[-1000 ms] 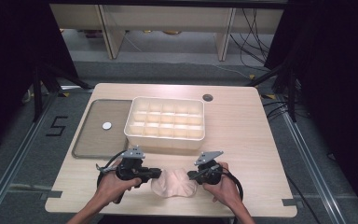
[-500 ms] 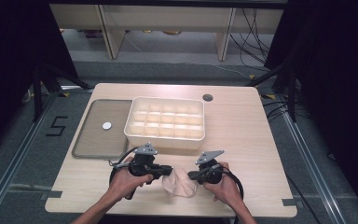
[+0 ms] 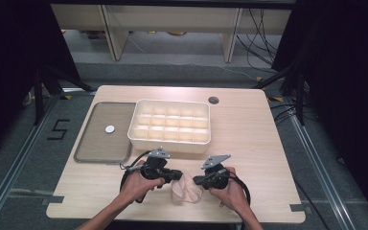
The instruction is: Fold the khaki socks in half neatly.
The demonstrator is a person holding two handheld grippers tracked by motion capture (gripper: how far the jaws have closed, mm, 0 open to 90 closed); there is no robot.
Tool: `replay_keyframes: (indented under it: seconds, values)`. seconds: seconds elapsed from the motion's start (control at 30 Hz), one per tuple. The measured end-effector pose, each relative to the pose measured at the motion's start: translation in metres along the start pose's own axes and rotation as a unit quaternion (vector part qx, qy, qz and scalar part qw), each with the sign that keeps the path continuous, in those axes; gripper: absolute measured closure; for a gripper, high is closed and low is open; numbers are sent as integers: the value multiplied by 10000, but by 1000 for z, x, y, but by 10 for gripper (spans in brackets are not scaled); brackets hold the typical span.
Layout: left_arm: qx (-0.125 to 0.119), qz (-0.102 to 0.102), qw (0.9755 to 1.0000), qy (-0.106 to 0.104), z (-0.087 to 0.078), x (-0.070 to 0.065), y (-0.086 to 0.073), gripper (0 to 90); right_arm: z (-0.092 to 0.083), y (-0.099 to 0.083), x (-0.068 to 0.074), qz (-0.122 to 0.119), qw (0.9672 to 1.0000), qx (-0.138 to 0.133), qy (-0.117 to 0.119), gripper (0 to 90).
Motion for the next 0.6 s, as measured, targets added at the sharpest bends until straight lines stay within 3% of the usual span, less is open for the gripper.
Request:
replay_keyframes:
  seconds: [0.2,0.23,0.3,0.33,0.4,0.5,0.53,0.57,0.6]
  values:
    - [88,-9,10000,-5,9,2,-2,845,0,0,-2,46,10000,-3,-60,861]
    - [81,-61,9999,47,11,2,-2,845,2,2,-2,5,9999,-128,-34,857]
    - [131,-25,9999,22,13,2,-3,844,-1,0,-1,13,10000,-12,61,845]
    - [150,-36,9999,-13,14,2,-4,843,-1,2,-1,89,9999,-135,5,841]
    - [138,-80,9999,-25,16,3,-4,841,-5,2,-3,122,9998,-117,-39,834]
    - [136,-70,9999,-55,18,3,-4,835,-13,8,-6,87,9994,-314,-85,830]
    - [146,-68,9999,-32,18,3,-4,833,-15,9,-5,220,9988,-433,-74,829]
    - [130,-110,9998,-74,19,2,-3,831,-19,8,-6,139,9993,-348,-64,829]
    - [123,-111,9999,-36,20,2,-3,829,-21,9,-7,108,9989,-452,-107,829]
Point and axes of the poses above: each handheld gripper's, and its own axes: z roughly forward along the jaws, y roughly out of its top, x roughly to its left, the point moved 10 cm from there along z, roughly forward along the jaws, and after that the axes turned 12 degrees about z, right-handed, at the moved point
